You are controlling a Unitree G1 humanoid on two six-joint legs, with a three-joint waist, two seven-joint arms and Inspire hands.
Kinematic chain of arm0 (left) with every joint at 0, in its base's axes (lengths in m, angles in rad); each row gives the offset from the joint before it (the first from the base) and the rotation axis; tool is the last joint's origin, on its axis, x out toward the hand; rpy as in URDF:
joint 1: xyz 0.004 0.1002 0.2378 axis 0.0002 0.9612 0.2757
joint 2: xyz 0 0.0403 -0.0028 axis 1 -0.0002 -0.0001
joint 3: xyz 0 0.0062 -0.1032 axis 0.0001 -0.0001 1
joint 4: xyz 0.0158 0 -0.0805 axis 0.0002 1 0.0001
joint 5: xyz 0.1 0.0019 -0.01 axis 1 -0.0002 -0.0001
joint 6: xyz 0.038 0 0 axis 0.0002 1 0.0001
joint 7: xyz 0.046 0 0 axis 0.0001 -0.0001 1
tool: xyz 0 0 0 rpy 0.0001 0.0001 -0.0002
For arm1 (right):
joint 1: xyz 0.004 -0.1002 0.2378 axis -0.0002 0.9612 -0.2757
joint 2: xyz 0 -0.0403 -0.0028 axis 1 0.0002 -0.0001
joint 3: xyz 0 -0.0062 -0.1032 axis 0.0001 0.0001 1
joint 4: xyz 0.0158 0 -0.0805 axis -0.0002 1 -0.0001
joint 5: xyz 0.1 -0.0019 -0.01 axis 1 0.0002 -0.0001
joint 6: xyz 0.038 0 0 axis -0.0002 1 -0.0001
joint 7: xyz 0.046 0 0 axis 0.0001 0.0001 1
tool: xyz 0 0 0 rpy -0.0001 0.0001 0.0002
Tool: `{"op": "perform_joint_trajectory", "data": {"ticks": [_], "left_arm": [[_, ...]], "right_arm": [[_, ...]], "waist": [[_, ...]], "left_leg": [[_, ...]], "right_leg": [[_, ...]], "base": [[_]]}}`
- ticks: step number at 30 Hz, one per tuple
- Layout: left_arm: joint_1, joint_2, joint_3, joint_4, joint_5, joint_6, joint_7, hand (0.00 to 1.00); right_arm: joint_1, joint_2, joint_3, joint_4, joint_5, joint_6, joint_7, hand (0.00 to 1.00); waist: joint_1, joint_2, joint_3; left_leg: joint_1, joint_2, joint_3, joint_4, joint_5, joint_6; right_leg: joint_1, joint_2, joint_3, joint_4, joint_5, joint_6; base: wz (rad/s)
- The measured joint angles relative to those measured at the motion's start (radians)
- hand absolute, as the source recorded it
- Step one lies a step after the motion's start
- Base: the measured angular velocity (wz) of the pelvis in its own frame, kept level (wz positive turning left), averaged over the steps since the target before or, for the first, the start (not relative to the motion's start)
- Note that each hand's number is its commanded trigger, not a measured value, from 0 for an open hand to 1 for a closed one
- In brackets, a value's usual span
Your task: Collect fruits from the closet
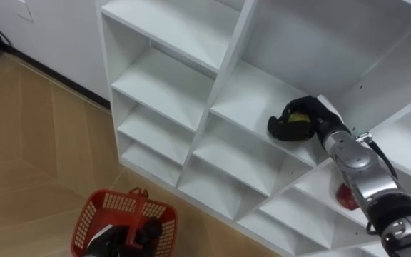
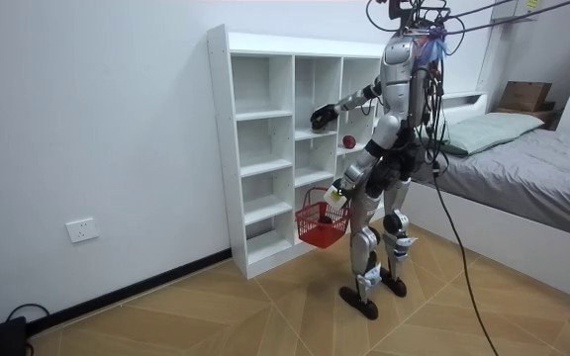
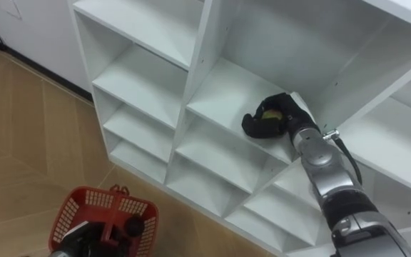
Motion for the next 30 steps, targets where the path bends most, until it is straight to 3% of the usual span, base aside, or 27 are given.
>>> {"op": "perform_joint_trajectory", "data": {"ticks": [9,13,19,26,30], "left_arm": [[-0.017,0.002,-0.039,-0.001,-0.007,-0.002,0.014,1.0],[-0.026,-0.013,-0.076,-0.001,-0.007,-0.007,0.029,1.0],[-0.031,-0.039,-0.091,0.0,-0.032,-0.01,0.029,1.0],[-0.03,-0.045,-0.108,0.0,-0.047,-0.048,0.03,1.0],[-0.034,-0.062,-0.129,-0.001,-0.059,-0.05,0.032,1.0]], "right_arm": [[0.076,0.01,0.026,-0.197,-0.057,0.016,-0.007,1.0],[0.124,0.023,0.045,-0.244,-0.067,-0.004,-0.011,1.0],[0.223,0.041,0.071,-0.392,-0.065,-0.009,-0.004,1.0],[0.297,0.071,0.074,-0.396,-0.102,-0.023,0.012,1.0],[0.336,0.073,0.074,-0.42,-0.103,-0.022,0.016,1.0]], "waist": [[-0.027,0.008,0.0018],[-0.038,0.029,0.0011],[-0.064,0.063,-0.0119],[-0.107,0.085,-0.0109],[-0.118,0.1,-0.0111]], "left_leg": [[-0.01,0.016,0.039,0.006,-0.002,0.001],[0.0,0.017,0.051,0.0,-0.002,0.001],[0.018,0.025,0.08,-0.013,-0.002,0.001],[0.035,0.03,0.103,-0.02,-0.002,0.001],[0.032,0.035,0.124,-0.016,-0.004,0.002]], "right_leg": [[-0.024,0.005,0.026,0.003,0.008,-0.006],[-0.022,0.003,0.029,0.001,0.01,-0.006],[-0.027,0.007,0.06,0.005,0.012,-0.009],[-0.023,0.01,0.084,0.009,0.013,-0.01],[-0.039,0.011,0.112,0.021,0.013,-0.01]], "base": [[-0.11],[-0.09],[-0.15],[-0.1],[-0.14]]}}
